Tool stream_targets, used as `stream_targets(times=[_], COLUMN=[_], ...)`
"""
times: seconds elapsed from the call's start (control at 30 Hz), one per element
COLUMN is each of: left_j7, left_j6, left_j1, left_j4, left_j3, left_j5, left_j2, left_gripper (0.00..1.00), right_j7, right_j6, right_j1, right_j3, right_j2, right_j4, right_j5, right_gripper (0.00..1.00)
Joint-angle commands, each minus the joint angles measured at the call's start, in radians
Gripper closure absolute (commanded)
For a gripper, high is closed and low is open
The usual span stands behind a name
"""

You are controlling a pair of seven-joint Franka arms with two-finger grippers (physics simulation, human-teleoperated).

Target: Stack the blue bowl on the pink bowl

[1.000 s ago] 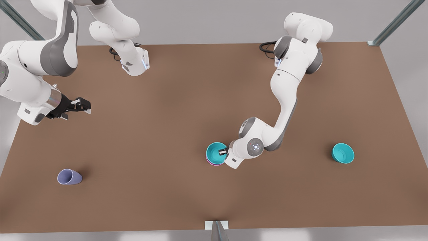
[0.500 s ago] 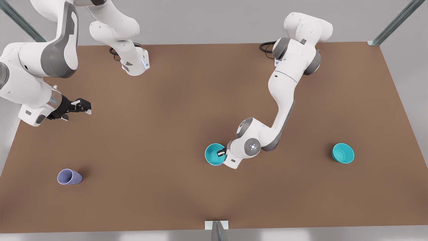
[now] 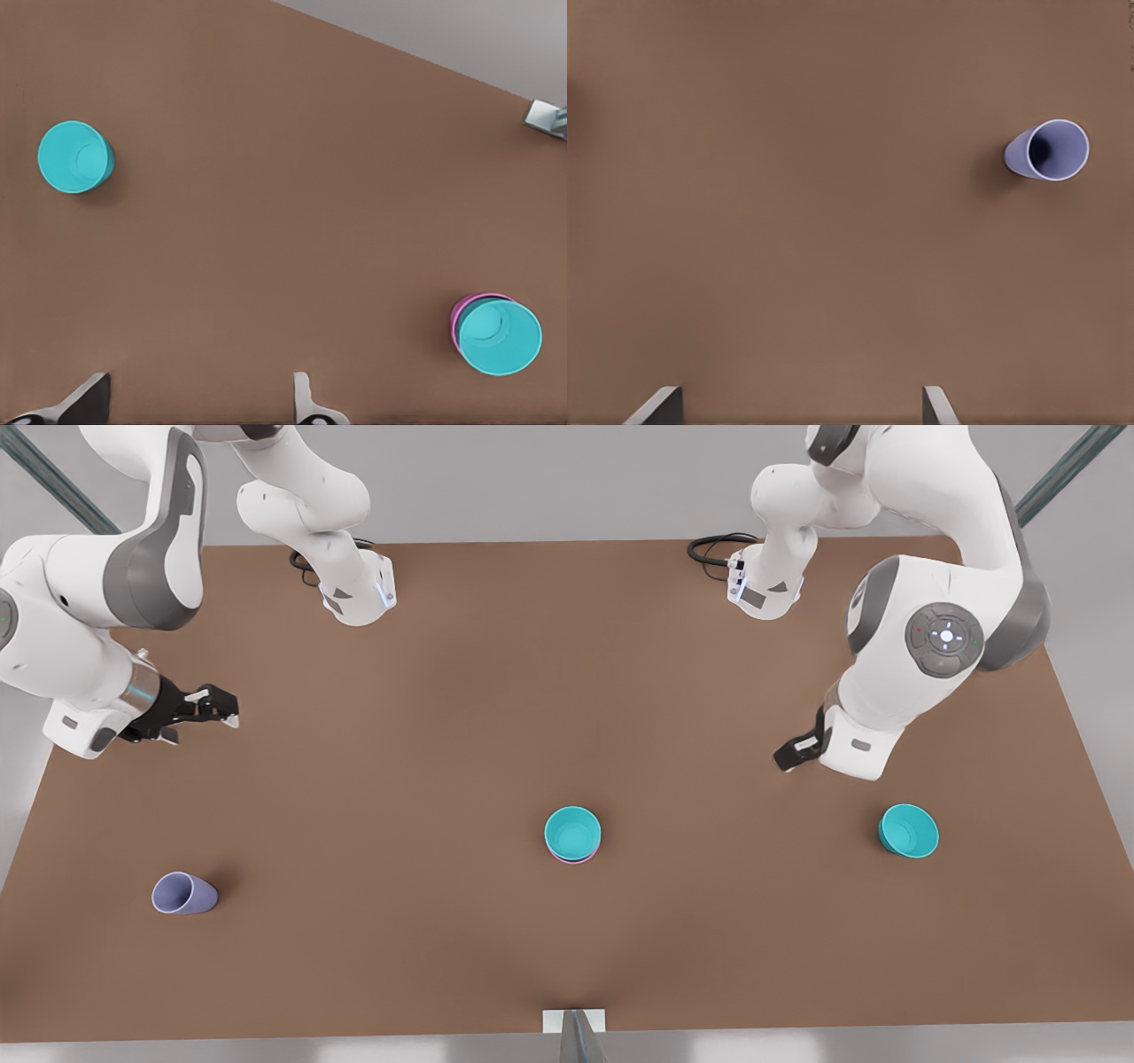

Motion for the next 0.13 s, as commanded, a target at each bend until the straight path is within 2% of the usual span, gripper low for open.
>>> stream_targets(times=[0.0, 0.1], left_j7=[0.498, 0.498], left_j6=[-0.094, -0.095], left_j1=[-0.006, -0.006], left_j4=[-0.023, -0.023], left_j3=[0.017, 0.017], left_j5=[-0.024, -0.024], left_j2=[-0.022, -0.02], left_gripper=[0.0, 0.0], right_j7=[-0.003, 0.004], right_j6=[-0.001, -0.001], right_j1=[0.001, 0.001], right_j3=[-0.001, -0.001], right_j2=[0.001, -0.001], right_j4=[0.0, 0.0], right_j5=[0.001, -0.001], right_gripper=[0.0, 0.0])
